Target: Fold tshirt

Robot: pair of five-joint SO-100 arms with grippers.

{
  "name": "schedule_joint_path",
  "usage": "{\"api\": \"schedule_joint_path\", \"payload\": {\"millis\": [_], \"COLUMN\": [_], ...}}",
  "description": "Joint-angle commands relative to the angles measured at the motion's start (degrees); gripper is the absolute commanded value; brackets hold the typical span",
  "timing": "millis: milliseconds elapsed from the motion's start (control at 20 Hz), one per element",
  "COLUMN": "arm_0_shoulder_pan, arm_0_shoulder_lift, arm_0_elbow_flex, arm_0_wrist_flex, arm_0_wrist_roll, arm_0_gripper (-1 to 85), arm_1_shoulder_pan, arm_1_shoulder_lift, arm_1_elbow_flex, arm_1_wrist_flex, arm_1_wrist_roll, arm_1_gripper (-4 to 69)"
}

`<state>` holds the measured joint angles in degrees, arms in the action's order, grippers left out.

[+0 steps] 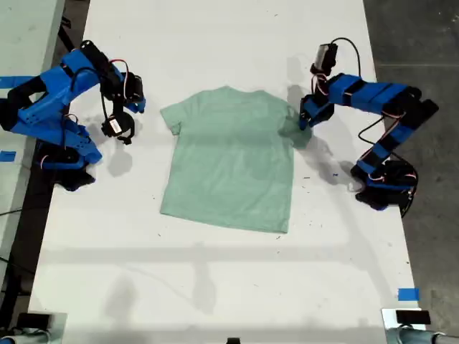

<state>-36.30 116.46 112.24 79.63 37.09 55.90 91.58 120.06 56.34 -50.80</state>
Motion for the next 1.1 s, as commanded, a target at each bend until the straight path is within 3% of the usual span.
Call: {"api": "schedule_joint_path", "payload": {"millis": [0,400,600,750,800,850,900,950,1000,1050], "arm_0_shoulder_pan": [1.2,1.9,3.2,3.5,3.7,3.8,3.9,4.0,4.0,4.0], "arm_0_shoulder_lift": [4.0,5.2,4.0,4.0,4.0,4.0,4.0,4.0,4.0,3.8], "arm_0_elbow_flex": [1.3,3.3,2.9,2.4,2.4,2.3,2.3,2.3,2.2,2.2], "arm_0_wrist_flex": [-1.0,-3.2,-4.5,-4.4,-4.3,-4.2,-4.2,-4.2,-4.2,-4.2], "arm_0_wrist_roll": [-1.2,-2.3,-3.2,-3.4,-3.5,-3.5,-3.6,-3.7,-3.8,-4.0], "arm_0_gripper": [0.0,0.0,0.0,0.0,0.0,0.0,0.0,0.0,0.0,0.0], "arm_1_shoulder_pan": [-3.4,-19.0,-24.3,-25.7,-26.1,-26.5,-26.9,-27.4,-28.1,-28.3], "arm_1_shoulder_lift": [3.1,0.3,-11.4,-22.9,-26.9,-30.5,-33.3,-33.7,-32.6,-30.8], "arm_1_elbow_flex": [-3.8,-33.6,-50.0,-55.3,-57.0,-59.3,-62.0,-63.3,-64.6,-66.5], "arm_1_wrist_flex": [5.7,15.5,14.2,8.8,7.4,6.9,7.9,9.0,10.8,13.9], "arm_1_wrist_roll": [0.8,11.5,14.5,15.5,15.3,14.8,14.7,14.6,13.5,13.4], "arm_1_gripper": [-1.0,-0.9,-0.9,-0.9,6.3,20.8,25.3,36.4,38.5,35.8]}}
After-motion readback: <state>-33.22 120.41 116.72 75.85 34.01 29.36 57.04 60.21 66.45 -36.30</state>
